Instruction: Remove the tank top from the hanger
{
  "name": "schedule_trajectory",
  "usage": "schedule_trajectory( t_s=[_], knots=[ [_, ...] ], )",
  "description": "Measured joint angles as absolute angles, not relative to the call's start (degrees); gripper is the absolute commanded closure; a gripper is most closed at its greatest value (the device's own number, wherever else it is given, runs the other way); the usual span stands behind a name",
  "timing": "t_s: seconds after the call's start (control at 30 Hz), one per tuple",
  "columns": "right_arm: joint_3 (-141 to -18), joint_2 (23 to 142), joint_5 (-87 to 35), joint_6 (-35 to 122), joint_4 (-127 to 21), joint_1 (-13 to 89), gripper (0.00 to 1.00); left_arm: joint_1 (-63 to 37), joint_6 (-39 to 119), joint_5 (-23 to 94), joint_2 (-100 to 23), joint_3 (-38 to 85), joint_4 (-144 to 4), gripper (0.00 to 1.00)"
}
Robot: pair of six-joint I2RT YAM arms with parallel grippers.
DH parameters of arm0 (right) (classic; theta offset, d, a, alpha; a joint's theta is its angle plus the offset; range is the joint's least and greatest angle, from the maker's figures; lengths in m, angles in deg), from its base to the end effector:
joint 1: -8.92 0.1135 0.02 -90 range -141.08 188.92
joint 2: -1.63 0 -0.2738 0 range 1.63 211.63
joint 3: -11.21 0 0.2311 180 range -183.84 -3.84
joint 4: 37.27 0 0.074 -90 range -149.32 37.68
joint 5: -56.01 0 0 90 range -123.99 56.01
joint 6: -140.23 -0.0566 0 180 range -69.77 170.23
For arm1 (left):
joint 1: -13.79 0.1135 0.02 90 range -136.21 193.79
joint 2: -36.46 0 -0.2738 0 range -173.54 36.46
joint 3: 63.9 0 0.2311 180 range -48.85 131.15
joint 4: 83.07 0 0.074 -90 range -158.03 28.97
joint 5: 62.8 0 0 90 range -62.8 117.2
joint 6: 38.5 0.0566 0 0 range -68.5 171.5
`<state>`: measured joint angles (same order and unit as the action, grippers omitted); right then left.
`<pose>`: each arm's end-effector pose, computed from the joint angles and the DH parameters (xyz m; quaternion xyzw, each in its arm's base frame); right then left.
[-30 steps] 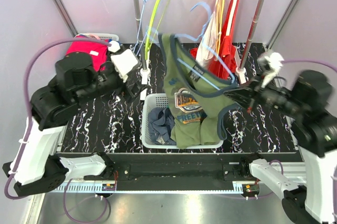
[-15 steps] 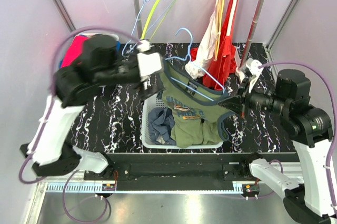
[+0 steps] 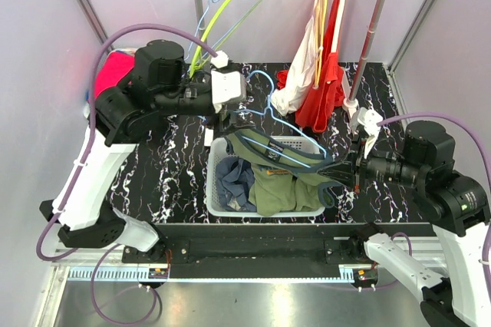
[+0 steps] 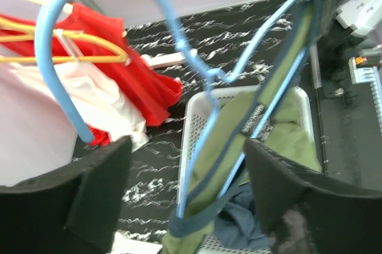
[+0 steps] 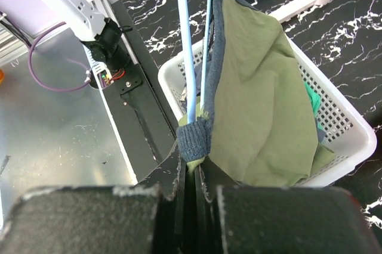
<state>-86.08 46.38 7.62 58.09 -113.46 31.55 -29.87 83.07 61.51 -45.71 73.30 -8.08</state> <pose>0.0526 0.0626 0.4430 -0.3933 0.7038 0.3606 0.4691 0.1434 -0.1809 0.5329 0.6117 0.5165 -0.2980 0.5198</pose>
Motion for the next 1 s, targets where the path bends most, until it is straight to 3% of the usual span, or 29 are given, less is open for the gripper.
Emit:
schedule_trajectory(
  t_s=[0.03, 0.07, 0.1, 0.2, 0.43, 0.47, 0.6, 0.8, 1.0],
  knots=[
    [-85.90, 46.43, 7.49, 58.07, -113.42, 31.55, 1.00, -29.74, 83.12, 62.58, -45.43, 73.30, -7.91, 0.60],
    [-85.77, 46.54, 7.42, 58.03, -113.42, 31.55, 1.00, -29.65, 83.27, 63.56, -45.25, 73.30, -7.67, 0.65],
    [-85.77, 46.60, 7.27, 58.00, -113.40, 31.55, 1.00, -29.57, 83.42, 64.35, -45.03, 73.30, -7.41, 0.69],
    [-85.75, 46.60, 7.14, 57.92, -112.61, 31.55, 1.00, -29.48, 84.34, 65.66, -44.62, 73.25, -6.71, 0.69],
    [-85.49, 45.81, 7.27, 57.76, -109.71, 31.55, 1.00, -29.37, 85.11, 65.77, -43.41, 72.42, -5.99, 0.62],
    [-85.49, 45.71, 7.27, 57.76, -109.51, 31.55, 1.00, -29.35, 85.17, 65.73, -43.39, 72.42, -5.96, 0.51],
    [-85.51, 45.60, 7.51, 57.81, -109.18, 31.55, 1.00, -29.26, 85.28, 64.83, -43.39, 72.42, -5.96, 0.34],
    [-85.51, 45.62, 7.20, 57.81, -109.20, 31.55, 1.00, -29.26, 82.92, 63.04, -43.39, 73.36, -5.92, 0.29],
    [-85.53, 45.64, 7.66, 57.98, -109.22, 31.59, 1.00, -29.13, 82.57, 62.58, -41.95, 74.96, -5.68, 0.31]
  ],
)
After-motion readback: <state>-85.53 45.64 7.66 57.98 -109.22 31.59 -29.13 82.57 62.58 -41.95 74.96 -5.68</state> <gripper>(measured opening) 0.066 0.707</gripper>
